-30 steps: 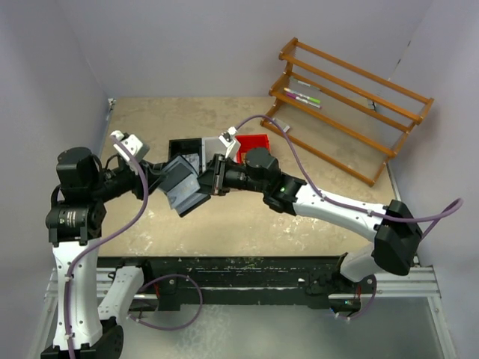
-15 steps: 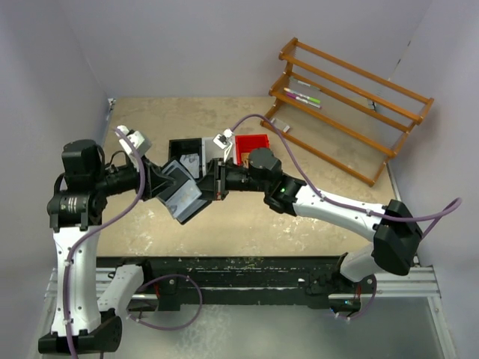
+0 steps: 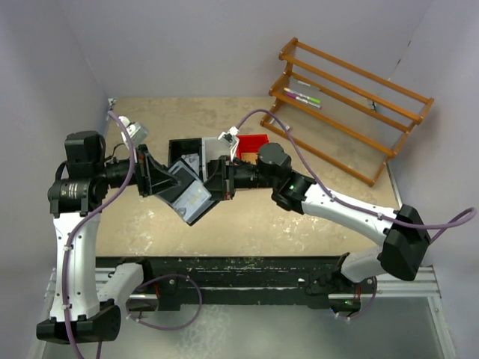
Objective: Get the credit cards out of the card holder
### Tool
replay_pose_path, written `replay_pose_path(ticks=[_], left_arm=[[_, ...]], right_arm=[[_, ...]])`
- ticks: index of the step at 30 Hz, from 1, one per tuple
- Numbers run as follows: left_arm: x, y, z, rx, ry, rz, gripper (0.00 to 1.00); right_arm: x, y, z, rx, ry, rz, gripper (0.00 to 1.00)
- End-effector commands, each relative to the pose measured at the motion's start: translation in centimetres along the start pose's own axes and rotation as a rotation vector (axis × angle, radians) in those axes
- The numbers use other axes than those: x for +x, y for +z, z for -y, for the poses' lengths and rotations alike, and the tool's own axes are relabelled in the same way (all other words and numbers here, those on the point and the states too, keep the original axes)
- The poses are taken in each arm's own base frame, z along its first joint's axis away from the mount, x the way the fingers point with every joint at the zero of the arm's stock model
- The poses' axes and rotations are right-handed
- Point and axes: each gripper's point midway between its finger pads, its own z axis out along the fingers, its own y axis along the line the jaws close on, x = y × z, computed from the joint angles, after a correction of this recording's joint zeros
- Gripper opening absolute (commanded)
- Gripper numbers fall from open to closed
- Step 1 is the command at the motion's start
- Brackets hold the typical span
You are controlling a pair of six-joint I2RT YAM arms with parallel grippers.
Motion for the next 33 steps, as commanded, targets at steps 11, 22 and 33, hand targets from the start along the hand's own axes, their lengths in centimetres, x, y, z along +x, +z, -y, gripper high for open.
replay_pose_path(ticks=[11, 22, 33], left_arm=[[-1.0, -0.3, -1.2, -0.126, -0.049, 0.036, 0.0], [-2.3, -0.4, -0.4, -0.115, -0.055, 0.071, 0.0], [-2.4, 0.0, 0.3, -0.049, -0.127, 0.078, 0.0]], right_arm=[[-4.1, -4.9, -2.7, -0.097, -0.103, 0.037, 0.83], [-4.4, -6.0, -0.7, -0.056, -0.086, 0.065, 1.0], [-4.4, -2.1, -3.1, -0.185, -0.139, 0.083, 0.98]])
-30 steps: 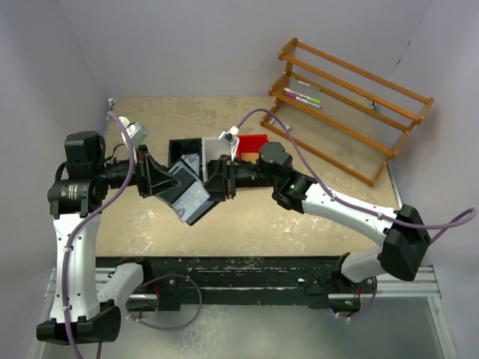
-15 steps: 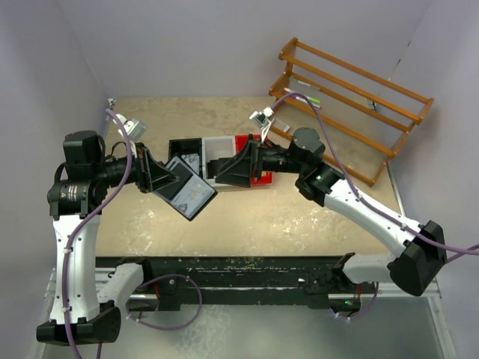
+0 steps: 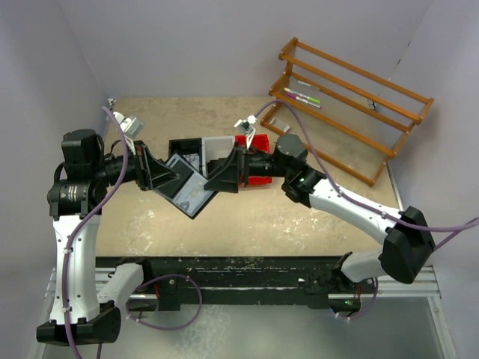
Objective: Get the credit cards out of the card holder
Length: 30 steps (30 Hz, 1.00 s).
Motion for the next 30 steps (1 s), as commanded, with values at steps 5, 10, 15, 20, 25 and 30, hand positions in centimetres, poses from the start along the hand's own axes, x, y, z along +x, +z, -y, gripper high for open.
replay_pose_path(ticks=[5, 10, 15, 20, 25, 30], left_arm=[[-1.5, 0.2, 2.0, 0.113, -0.037, 0.042, 0.0], [-1.0, 0.5, 2.1, 0.16, -0.083, 0.032, 0.0], [0.5, 1.0, 1.1, 0.193, -0.107, -0.014, 0.49], [1.6, 1.1, 1.3, 0.276, -0.14, -0.068, 0.57], [2.1, 0.7, 2.4, 0.381, -0.156, -0.09, 0.56], [2.6, 0.1, 3.6, 0.472, -0.168, -0.104, 0.47]], right_arm=[[1.2, 3.4, -4.7, -0.242, -0.027, -0.014, 0.78], [2.1, 2.7, -5.4, -0.31, 0.011, -0.017, 0.25], [2.5, 2.0, -6.5, -0.332, -0.015, -0.073, 0.0], [3.8, 1.6, -5.5, -0.245, -0.08, -0.217, 0.0], [4.4, 1.2, -4.1, -0.159, -0.115, -0.312, 0.0], [4.4, 1.4, -3.6, -0.159, -0.136, -0.351, 0.0]])
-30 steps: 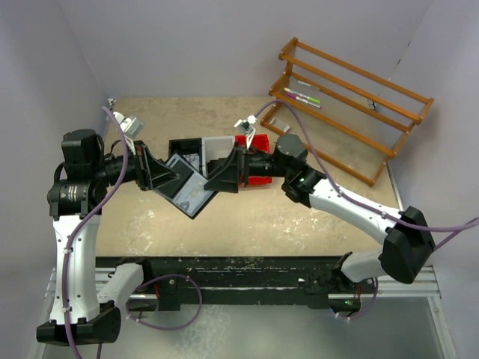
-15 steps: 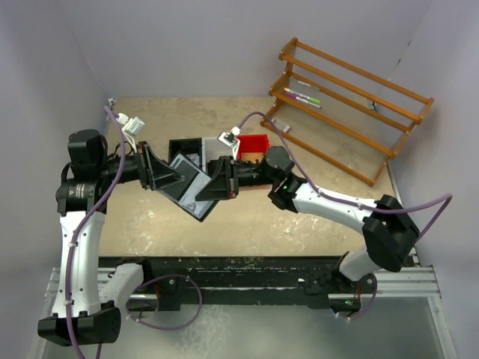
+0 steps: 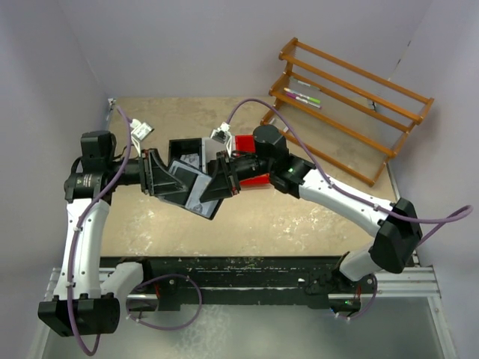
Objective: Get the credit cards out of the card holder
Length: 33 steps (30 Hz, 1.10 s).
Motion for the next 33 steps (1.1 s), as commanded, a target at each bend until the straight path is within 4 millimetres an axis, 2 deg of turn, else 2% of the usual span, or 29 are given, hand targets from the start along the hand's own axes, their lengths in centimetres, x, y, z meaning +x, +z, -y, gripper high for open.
replay_pose_path(ticks=[1, 6, 10, 14, 18, 20, 23, 25, 27, 30, 33], left_arm=[[0.8, -0.3, 2.3, 0.146, 0.051, -0.03, 0.45], [1.0, -0.3, 2.8, 0.167, 0.062, -0.03, 0.29], [1.1, -0.3, 2.6, 0.173, 0.049, -0.029, 0.2], [1.1, -0.4, 3.3, 0.22, 0.037, -0.024, 0.21], [1.1, -0.5, 3.7, 0.234, 0.044, -0.018, 0.36], [1.1, -0.5, 3.7, 0.234, 0.046, -0.017, 0.38], [1.1, -0.4, 3.5, 0.225, 0.053, -0.018, 0.32], [1.1, -0.4, 3.2, 0.206, 0.06, -0.021, 0.2], [1.1, -0.4, 3.0, 0.199, 0.055, -0.023, 0.1], [0.9, -0.3, 2.8, 0.188, 0.051, -0.024, 0.04], [0.6, -0.3, 2.3, 0.141, 0.061, -0.028, 0.0]], right_arm=[[0.1, -0.7, -2.2, -0.064, -0.106, -0.075, 0.0], [0.3, -1.0, -2.2, -0.079, -0.125, -0.095, 0.0], [0.4, -1.2, -2.3, -0.082, -0.134, -0.098, 0.0], [0.3, -1.8, -2.1, -0.081, -0.138, -0.092, 0.0], [0.2, -2.3, -2.1, -0.087, -0.144, -0.087, 0.0], [0.2, -2.4, -2.0, -0.089, -0.146, -0.088, 0.0], [0.3, -2.5, -1.8, -0.09, -0.143, -0.091, 0.0], [0.3, -2.5, -1.8, -0.09, -0.142, -0.091, 0.01], [0.3, -2.5, -1.7, -0.087, -0.143, -0.09, 0.09], [-0.1, -2.9, -0.7, -0.04, -0.131, -0.07, 0.36], [-1.3, -4.4, 1.3, 0.072, -0.103, -0.01, 0.57]])
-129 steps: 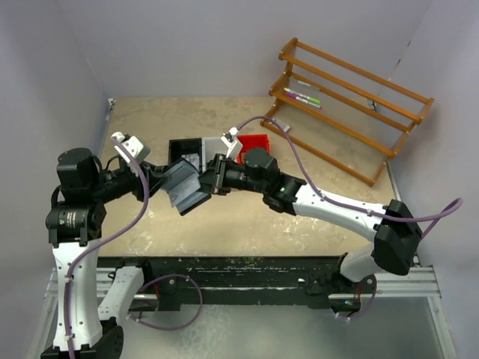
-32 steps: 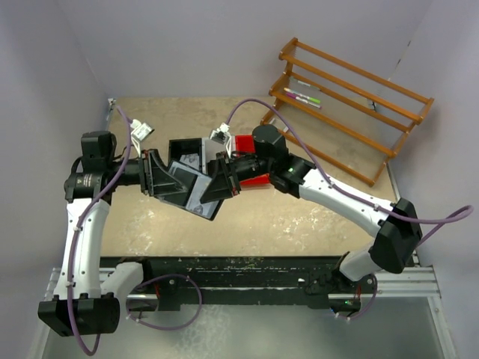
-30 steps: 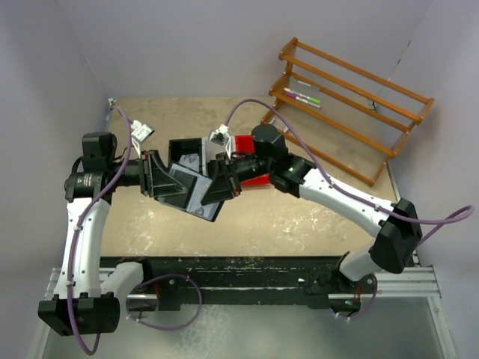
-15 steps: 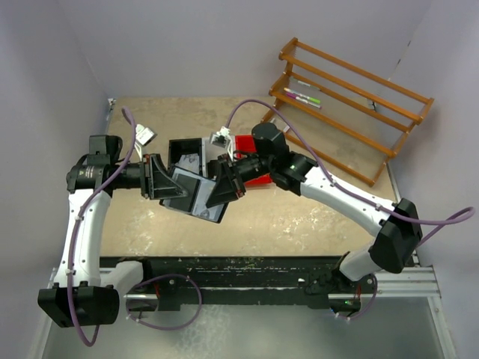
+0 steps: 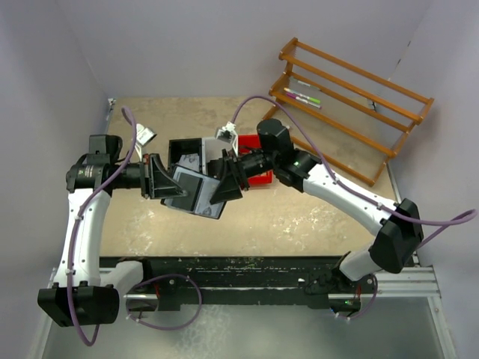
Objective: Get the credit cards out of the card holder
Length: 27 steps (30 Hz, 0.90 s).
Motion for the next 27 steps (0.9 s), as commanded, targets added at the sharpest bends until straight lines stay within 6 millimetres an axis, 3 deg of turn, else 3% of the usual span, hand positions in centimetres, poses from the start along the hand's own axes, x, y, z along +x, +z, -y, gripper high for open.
replay_pose_path(ticks=[1, 3, 5, 8, 9, 13, 18, 21, 27], left_arm=[[-1.2, -0.1, 1.7, 0.032, 0.078, 0.007, 0.0], [-1.5, -0.1, 0.9, -0.039, 0.085, 0.007, 0.0], [-2.0, -0.2, 0.1, -0.104, 0.104, 0.019, 0.0], [-3.3, -0.7, -2.2, -0.279, 0.15, 0.065, 0.0], [-3.6, -0.9, -2.8, -0.324, 0.161, 0.078, 0.0], [-4.4, -1.2, -3.7, -0.373, 0.146, 0.099, 0.0], [-4.8, -0.9, -3.5, -0.337, 0.111, 0.112, 0.0], [-4.9, -0.7, -2.8, -0.313, 0.11, 0.114, 0.0], [-4.7, -0.7, -2.2, -0.298, 0.117, 0.113, 0.0]], right_arm=[[-2.6, -3.3, 1.9, 0.164, -0.015, 0.117, 0.61], [-4.1, -5.8, 4.5, 0.33, 0.043, 0.218, 0.66], [-4.9, -7.5, 5.7, 0.47, 0.073, 0.282, 0.67], [-7.7, -9.5, 4.3, 0.554, 0.029, 0.447, 0.68], [-8.3, -9.7, 2.6, 0.524, 0.009, 0.495, 0.68], [-8.9, -7.3, -1.3, 0.383, -0.009, 0.552, 0.67], [-8.1, -1.8, -3.7, 0.185, 0.036, 0.505, 0.63], [-8.2, -0.4, -4.0, 0.118, 0.049, 0.512, 0.62], [-8.2, 0.5, -2.6, 0.124, 0.084, 0.519, 0.61]])
